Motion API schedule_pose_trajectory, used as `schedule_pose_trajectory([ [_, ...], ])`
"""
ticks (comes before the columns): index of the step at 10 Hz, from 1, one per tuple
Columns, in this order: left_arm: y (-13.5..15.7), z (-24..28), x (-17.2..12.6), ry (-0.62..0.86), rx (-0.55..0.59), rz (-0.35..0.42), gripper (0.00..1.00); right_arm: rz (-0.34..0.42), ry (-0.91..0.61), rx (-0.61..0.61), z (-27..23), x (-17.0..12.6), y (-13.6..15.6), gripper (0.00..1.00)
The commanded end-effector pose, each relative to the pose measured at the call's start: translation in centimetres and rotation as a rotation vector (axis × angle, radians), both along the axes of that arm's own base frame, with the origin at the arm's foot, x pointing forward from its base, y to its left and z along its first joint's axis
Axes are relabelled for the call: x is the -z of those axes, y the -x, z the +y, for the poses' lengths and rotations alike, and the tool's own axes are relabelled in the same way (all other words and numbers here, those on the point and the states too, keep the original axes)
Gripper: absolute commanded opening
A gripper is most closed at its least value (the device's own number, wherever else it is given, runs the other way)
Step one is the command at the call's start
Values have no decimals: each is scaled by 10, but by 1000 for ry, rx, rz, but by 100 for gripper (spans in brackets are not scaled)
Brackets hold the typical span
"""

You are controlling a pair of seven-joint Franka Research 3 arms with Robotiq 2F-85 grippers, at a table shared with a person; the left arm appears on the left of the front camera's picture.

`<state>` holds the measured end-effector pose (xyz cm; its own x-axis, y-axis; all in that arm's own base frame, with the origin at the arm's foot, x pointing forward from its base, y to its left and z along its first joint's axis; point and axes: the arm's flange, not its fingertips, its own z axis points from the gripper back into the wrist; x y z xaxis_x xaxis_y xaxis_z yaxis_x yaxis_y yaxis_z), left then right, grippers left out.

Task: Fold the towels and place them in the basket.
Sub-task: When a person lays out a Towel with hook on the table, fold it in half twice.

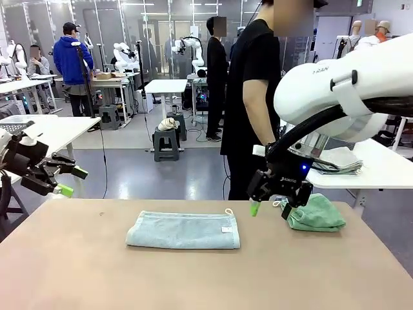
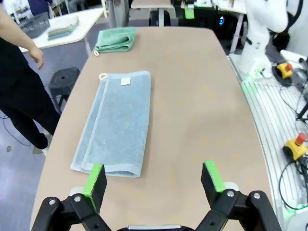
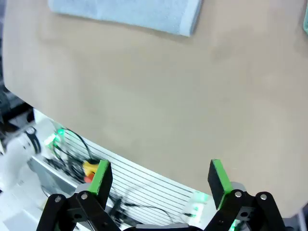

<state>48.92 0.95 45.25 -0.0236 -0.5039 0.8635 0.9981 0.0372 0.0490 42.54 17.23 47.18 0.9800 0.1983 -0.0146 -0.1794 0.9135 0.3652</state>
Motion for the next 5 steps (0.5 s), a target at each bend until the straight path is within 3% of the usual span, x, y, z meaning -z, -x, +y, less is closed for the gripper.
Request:
schedule_pose_trajectory([
  [1, -6, 6, 1, 88, 13, 10, 100, -47, -59, 105, 13, 16, 17, 100],
  [3, -8, 9, 6, 118, 17, 27, 100, -62, -130, 187, 12, 22, 21, 100],
  [4, -9, 11, 7, 123, 13, 33, 100, -124, -162, 202, 11, 24, 20, 100],
  [5, -10, 12, 8, 130, 13, 37, 100, -34, -98, 126, 8, 18, 15, 100],
])
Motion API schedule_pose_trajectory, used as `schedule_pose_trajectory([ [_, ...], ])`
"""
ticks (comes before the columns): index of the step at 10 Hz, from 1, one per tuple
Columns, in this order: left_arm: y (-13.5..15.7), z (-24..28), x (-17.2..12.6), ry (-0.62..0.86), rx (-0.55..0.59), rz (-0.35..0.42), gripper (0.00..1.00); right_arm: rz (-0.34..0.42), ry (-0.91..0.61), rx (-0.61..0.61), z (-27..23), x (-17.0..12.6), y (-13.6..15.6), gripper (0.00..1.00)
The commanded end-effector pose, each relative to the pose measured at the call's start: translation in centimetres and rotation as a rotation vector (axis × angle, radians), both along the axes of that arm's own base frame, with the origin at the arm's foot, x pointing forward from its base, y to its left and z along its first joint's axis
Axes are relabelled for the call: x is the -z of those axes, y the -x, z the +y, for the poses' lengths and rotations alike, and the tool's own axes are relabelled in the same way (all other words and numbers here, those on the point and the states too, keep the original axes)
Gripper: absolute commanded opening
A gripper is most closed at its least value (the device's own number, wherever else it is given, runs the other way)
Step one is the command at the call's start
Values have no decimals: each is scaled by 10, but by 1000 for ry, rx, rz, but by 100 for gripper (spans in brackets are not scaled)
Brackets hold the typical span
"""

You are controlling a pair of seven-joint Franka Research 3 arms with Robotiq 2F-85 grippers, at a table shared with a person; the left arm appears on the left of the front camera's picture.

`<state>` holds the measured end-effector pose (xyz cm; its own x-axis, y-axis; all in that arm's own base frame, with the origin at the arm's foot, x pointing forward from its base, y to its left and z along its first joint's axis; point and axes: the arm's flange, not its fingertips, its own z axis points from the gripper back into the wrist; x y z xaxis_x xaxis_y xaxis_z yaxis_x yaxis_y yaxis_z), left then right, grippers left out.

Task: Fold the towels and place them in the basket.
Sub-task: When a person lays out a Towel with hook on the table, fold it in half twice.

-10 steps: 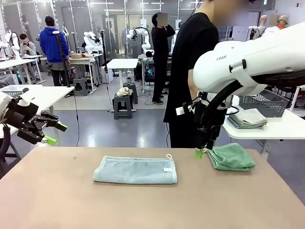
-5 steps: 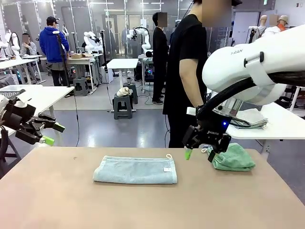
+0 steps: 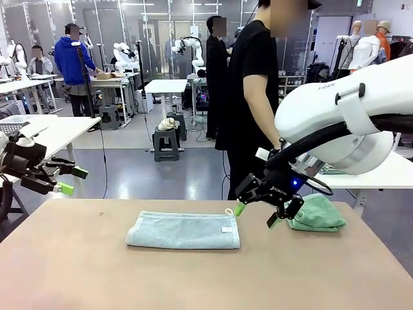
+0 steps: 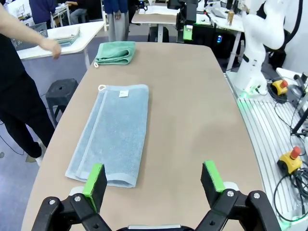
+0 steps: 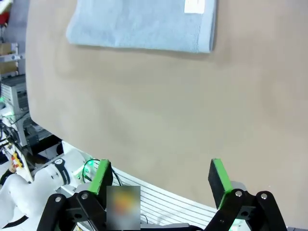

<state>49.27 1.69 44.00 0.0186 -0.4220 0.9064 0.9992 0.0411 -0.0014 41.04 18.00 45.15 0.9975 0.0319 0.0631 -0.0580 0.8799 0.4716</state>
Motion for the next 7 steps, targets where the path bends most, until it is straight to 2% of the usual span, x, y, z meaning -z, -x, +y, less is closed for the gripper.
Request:
schedule_pose_trajectory([
  [1, -6, 6, -4, 40, 14, -11, 100, 30, 27, -40, 0, -3, 0, 100],
  [2, 0, 0, 0, 0, 0, 0, 100, 30, 27, -40, 0, -3, 0, 100],
  [5, 0, 0, 0, 0, 0, 0, 100, 25, 17, -28, 1, 2, 3, 100],
  [7, 0, 0, 0, 0, 0, 0, 100, -20, -3, 57, 31, 28, -23, 100],
])
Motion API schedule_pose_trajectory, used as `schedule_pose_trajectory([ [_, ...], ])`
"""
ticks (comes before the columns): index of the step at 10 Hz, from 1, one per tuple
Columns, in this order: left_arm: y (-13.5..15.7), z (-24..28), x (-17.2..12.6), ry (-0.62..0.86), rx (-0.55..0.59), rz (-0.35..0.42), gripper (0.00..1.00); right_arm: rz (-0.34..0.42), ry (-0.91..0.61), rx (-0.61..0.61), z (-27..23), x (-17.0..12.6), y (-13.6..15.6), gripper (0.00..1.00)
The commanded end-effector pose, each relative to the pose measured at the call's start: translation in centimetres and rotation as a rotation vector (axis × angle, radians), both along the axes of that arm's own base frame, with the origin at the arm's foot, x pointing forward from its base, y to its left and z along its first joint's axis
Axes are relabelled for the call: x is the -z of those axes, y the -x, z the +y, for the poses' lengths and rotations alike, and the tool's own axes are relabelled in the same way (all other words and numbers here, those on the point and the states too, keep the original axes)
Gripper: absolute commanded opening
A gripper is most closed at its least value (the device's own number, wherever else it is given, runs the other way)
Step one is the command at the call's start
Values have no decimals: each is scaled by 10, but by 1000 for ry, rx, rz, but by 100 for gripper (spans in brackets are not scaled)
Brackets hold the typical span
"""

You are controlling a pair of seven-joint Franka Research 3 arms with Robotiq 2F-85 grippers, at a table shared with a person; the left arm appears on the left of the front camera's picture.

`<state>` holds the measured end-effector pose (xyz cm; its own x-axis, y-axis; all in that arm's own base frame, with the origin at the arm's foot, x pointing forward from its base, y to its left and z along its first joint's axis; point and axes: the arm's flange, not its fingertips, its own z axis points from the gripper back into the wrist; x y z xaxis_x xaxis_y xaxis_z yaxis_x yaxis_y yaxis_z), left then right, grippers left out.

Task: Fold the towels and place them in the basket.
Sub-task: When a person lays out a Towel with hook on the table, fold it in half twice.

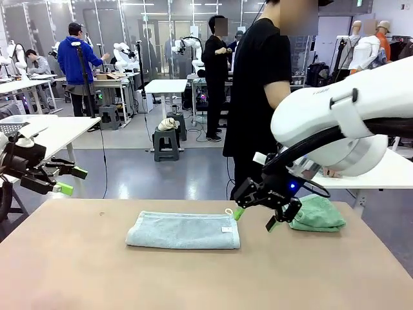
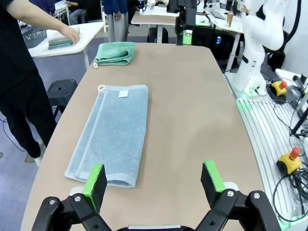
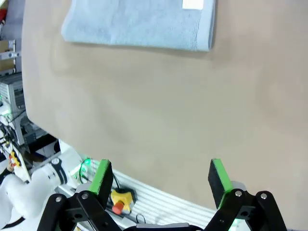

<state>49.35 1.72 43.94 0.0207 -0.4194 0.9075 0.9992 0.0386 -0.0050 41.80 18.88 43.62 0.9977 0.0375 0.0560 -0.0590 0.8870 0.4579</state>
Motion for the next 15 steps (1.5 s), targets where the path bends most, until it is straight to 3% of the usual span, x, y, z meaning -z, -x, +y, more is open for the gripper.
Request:
schedule_pose_trajectory([
  [1, 1, 0, -1, -3, -2, -3, 100, -58, -11, 100, 37, 21, -20, 100],
  [4, 1, 0, -1, -3, -2, -3, 100, -125, 83, 194, 70, 48, -38, 100],
  [7, 1, 0, -1, -3, -2, -3, 100, -125, 173, 206, 90, 74, -67, 100],
  [12, 1, 0, -1, -3, -2, -3, 100, -143, 285, 198, 88, 84, -124, 100],
  [15, 1, 0, -1, -3, -2, -3, 100, -143, 315, 207, 92, 97, -135, 100],
])
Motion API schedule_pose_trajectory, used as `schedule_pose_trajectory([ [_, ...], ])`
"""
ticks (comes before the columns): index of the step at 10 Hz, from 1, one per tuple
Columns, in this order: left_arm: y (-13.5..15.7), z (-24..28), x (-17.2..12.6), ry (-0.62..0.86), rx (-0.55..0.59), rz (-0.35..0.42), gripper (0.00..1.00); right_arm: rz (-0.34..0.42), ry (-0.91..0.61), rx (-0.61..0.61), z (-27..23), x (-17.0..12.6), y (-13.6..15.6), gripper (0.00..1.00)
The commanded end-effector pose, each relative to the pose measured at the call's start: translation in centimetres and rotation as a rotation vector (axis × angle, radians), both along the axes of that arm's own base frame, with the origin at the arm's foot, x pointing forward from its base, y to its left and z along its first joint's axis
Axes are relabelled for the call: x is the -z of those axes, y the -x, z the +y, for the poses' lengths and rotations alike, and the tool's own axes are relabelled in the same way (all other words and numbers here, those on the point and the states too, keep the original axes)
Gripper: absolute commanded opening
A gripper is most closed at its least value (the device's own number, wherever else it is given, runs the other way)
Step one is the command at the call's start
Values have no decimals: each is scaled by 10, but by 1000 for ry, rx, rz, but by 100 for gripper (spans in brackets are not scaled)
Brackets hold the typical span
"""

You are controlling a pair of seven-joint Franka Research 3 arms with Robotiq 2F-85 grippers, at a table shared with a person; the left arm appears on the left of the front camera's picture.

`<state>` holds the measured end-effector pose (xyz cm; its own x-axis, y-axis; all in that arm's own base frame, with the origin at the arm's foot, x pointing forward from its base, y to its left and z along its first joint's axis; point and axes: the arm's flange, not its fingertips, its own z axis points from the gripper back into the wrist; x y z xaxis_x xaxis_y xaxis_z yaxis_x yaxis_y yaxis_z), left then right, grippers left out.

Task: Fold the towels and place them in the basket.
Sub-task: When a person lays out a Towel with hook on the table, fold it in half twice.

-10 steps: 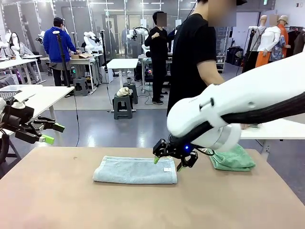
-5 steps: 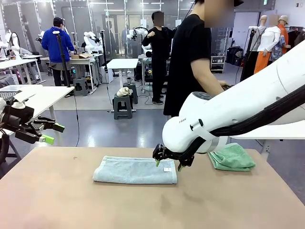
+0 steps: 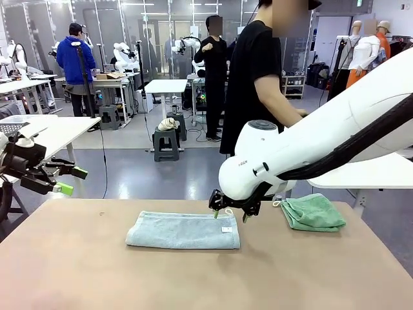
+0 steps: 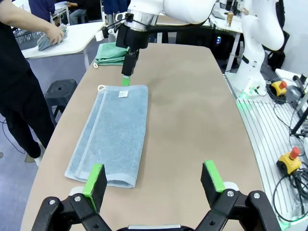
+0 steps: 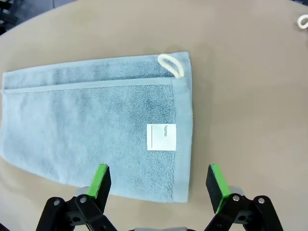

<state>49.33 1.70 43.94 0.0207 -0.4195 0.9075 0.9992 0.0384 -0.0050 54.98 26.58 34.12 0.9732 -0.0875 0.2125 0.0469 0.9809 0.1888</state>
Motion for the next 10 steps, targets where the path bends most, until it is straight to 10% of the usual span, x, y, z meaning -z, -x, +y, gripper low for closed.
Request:
schedule_pose_trajectory([
  [1, 1, 0, -1, -3, -3, -4, 100, 6, 33, 55, 16, 8, -2, 100],
  [10, 1, 0, -1, -3, -3, -4, 100, -4, 98, 65, 12, 44, -13, 100],
])
